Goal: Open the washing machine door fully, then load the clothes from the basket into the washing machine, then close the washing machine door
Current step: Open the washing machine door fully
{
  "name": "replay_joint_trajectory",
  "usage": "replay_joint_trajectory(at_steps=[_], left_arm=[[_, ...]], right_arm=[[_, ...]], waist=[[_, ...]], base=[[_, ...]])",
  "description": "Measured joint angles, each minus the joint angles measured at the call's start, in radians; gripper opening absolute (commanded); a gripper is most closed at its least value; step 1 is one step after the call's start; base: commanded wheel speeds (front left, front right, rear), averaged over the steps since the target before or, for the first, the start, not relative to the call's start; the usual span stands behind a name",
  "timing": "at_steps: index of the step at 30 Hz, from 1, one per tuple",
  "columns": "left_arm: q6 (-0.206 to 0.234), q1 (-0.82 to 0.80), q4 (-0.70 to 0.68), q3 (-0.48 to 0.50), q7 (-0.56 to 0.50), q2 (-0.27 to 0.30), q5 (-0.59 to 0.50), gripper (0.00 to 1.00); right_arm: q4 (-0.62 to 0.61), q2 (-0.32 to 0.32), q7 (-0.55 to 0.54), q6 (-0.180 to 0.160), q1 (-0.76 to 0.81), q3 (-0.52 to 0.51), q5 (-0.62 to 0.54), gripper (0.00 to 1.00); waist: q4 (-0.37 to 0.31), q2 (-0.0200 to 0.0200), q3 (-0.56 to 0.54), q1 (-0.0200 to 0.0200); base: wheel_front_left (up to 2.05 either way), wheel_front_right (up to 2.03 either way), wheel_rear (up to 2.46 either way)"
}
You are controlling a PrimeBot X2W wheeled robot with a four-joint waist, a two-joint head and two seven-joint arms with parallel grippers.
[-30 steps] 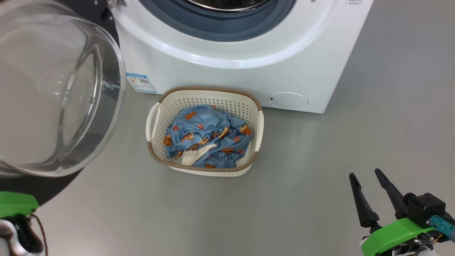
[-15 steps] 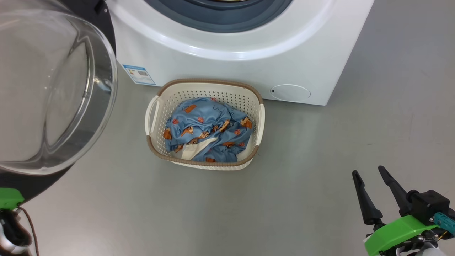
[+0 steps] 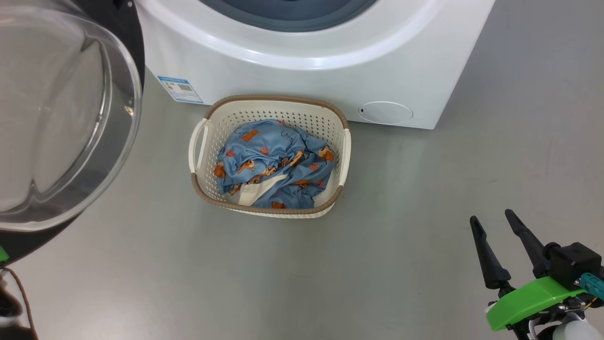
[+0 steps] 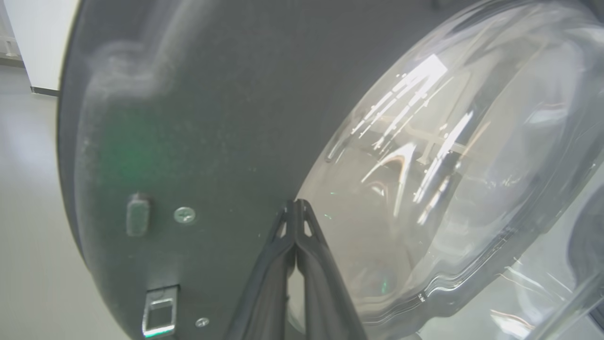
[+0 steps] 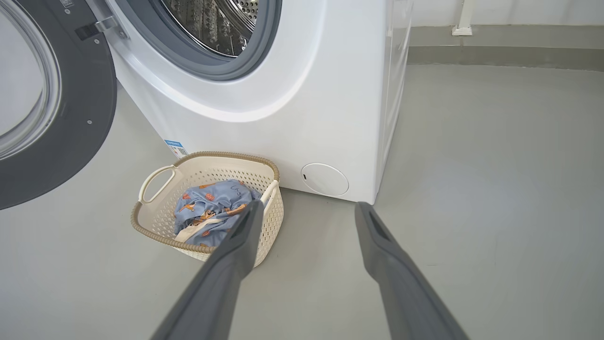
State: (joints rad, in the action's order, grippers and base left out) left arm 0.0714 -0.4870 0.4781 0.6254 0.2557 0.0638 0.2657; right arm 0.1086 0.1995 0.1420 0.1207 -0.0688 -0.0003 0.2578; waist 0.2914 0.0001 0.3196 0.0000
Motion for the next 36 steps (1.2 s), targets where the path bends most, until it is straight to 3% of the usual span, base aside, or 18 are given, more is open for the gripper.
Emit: replay_joint_trajectory(at_steps=[11,21,36], left_arm=[[-0.049,-0.024,0.001,0.047,0.000,-0.013,-0.071,0.00],[-0.113,-0.014,-0.146,0.043,0.000,-0.033,-0.127,0.00],[-0.174,0.059,-0.410,-0.128,0.000,-0.047,-0.157,0.00]], right_arm=[[0.012,-0.011,0.001,0.000,-0.002,-0.001,-0.002,1.00],[0.043,-0.029,0.026,0.000,-0.002,0.010,0.000,1.00],[0.080,-0.049,0.062,0.000,-0.001,0.026,0.008,1.00]], waist=[[-0.008,0.0000,-0.016,-0.0001],[-0.018,0.0000,-0.062,0.0000],[-0.073,0.0000,-0.134,-0.0001]], base=[[0.00,0.00,0.00],[0.00,0.00,0.00],[0.00,0.00,0.00]])
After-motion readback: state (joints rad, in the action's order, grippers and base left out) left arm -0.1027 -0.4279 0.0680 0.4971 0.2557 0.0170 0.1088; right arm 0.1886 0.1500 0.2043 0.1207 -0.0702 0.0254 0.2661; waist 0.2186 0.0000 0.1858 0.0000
